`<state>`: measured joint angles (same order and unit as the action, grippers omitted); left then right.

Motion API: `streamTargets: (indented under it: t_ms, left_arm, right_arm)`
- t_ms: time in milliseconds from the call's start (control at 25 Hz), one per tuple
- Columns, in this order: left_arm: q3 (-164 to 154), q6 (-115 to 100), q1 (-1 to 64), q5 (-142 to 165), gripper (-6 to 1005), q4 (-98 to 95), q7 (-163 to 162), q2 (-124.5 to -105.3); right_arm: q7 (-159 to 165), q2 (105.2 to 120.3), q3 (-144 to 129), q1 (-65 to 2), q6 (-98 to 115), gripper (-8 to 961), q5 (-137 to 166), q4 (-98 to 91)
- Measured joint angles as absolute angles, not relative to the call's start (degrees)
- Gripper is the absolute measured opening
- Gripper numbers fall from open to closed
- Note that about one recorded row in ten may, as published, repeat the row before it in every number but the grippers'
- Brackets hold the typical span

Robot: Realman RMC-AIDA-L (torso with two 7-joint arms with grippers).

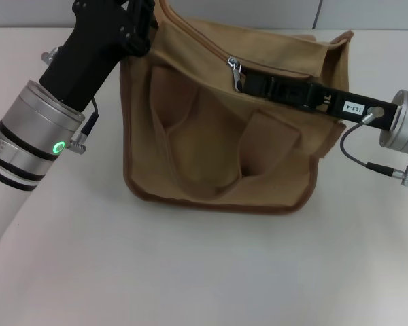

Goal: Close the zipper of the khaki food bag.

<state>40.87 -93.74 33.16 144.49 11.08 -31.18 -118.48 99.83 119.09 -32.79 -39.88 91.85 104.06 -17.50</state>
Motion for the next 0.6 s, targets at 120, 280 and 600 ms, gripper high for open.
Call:
streamTargets:
  t_ms: [120,280,600]
  left_arm:
    - [40.8,-93.8,33.1,144.5,87,11.1,-31.2,-118.48]
    - [40.8,-93.9,33.1,144.5,87,11.1,-31.1,-118.47]
    - [40.7,-94.0,33.2,144.5,89,11.1,-31.1,-118.47]
  right_arm:
    - [99.6,119.11,-32.7,-39.6,92.4,3,103.6,-17.5]
    - [99.3,119.18,-32.8,-39.5,92.8,25,103.5,-17.5]
    - [99.2,119.18,-32.9,-40.1,94.2,170,103.6,-17.5]
